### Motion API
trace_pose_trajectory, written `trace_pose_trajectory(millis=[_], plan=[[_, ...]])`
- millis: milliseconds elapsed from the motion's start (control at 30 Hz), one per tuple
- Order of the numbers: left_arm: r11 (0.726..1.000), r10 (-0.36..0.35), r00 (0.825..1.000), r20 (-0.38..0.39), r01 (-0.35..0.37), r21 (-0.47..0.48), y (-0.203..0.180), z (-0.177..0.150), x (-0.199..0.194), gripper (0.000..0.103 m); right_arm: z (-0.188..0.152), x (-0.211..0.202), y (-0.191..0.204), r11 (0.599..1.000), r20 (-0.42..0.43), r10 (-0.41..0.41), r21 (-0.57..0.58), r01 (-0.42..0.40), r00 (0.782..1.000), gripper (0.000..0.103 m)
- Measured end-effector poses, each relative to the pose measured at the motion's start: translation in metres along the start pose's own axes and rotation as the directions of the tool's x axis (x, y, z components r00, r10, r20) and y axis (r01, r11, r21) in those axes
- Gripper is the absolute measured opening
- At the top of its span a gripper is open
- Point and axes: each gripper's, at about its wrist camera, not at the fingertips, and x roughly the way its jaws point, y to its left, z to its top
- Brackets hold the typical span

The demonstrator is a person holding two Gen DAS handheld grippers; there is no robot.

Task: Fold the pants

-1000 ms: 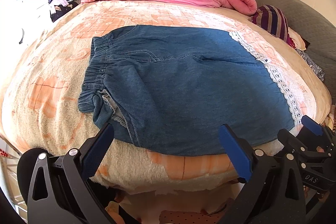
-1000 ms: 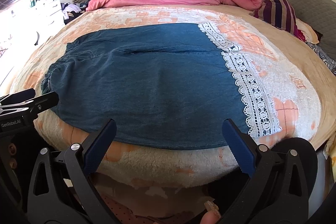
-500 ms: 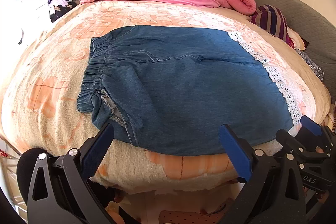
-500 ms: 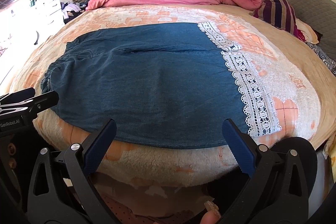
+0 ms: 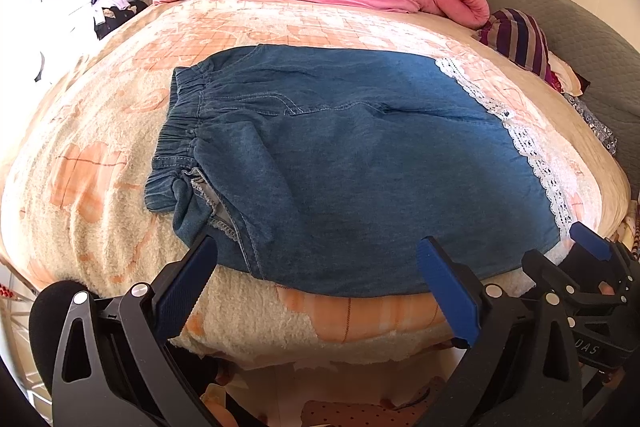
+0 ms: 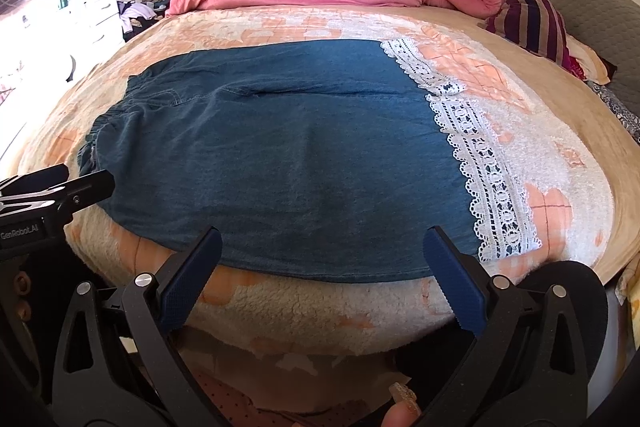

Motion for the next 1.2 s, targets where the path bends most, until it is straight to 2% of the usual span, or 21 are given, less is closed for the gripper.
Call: trace_pose_trajectory(millis=[267,633,900,1200], plan=[[1.000,-0.005,1.000,-0.004,0.005,-0.015,0.006,0.004,0.007,0.099,0.008,0.005,0.002,1.000,0.005,0.010,-0.007,-0.010,1.000,0.095],[0.999,-0.008,1.000,0.006,0.008,-0.031,0.015,0.022,0.018,0.099,0.036,0.028,0.011,0.998,-0.004,0.025,-0.053,-0.025,1.000,0.095],[0.997,0.025,0.999,0.029,-0.023,-0.080,0.038,0.054,0.031,0.099,0.067,0.050,0.023,0.997,-0.004,0.024,-0.080,-0.024,1.000,0.095],[0.992,0.053,0.998,0.027,-0.050,-0.113,0.066,0.090,0.049,0.099,0.103,0.076,0.040,0.990,-0.002,0.059,-0.130,-0.058,0.998,0.095]])
